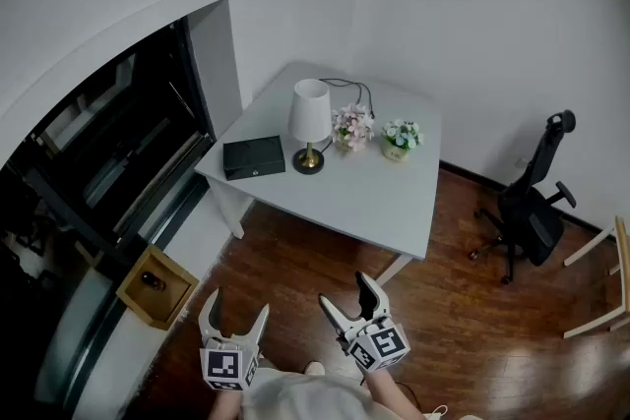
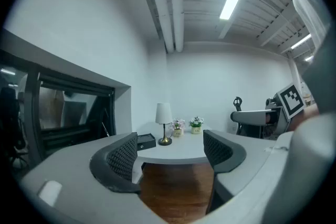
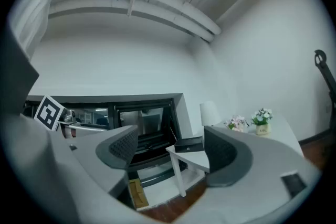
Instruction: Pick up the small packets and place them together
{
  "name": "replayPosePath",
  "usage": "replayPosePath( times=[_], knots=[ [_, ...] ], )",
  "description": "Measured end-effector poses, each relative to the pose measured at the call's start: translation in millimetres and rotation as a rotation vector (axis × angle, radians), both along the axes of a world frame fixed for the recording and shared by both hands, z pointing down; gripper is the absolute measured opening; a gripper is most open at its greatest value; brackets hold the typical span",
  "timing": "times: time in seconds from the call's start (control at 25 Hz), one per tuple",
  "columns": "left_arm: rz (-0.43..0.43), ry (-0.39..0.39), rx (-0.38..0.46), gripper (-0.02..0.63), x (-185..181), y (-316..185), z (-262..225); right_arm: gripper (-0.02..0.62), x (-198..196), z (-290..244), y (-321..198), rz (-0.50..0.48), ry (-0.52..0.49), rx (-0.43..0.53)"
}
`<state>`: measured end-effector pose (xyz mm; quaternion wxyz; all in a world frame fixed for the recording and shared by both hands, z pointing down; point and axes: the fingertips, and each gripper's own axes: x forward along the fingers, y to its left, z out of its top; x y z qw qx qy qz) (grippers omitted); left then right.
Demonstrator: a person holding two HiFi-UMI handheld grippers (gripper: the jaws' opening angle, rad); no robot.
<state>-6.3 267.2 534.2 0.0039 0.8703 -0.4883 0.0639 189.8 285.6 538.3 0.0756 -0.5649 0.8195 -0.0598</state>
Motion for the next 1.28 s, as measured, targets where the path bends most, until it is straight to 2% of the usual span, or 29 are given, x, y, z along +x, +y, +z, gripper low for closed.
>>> replayPosePath(
  times=[0.2,0.4,0.6,0.76,1.04,1.28],
  knots=[
    [-0.022,0.016,-0.011,0.376,6.0,-11.0,3.4,0.391,8.4,10.0,-4.0,-0.015,0.002,-0.019],
    [0.017,0.023,-0.010,0.376,17.7,-41.7,1.6,0.391,22.4,16.2,-29.5,0.027,-0.007,-0.036],
    [0.041,0.061,-0.016,0.376,8.4,-99.1,15.8,0.391,13.4,24.5,-73.9,0.059,0.020,-0.050],
    [0.056,0.073,-0.004,0.376,-9.7,-170.8,17.5,0.391,-1.8,29.6,-133.6,0.078,0.043,-0.082],
    [0.039,0.123,0.017,0.376,-65.0,-296.4,0.6,0.391,-60.4,2.5,-271.6,0.025,0.116,-0.055],
    [0.063,0.098,0.011,0.375,-99.8,-362.1,2.3,0.382,-107.6,7.6,-340.6,-0.006,0.144,-0.100]
  ],
)
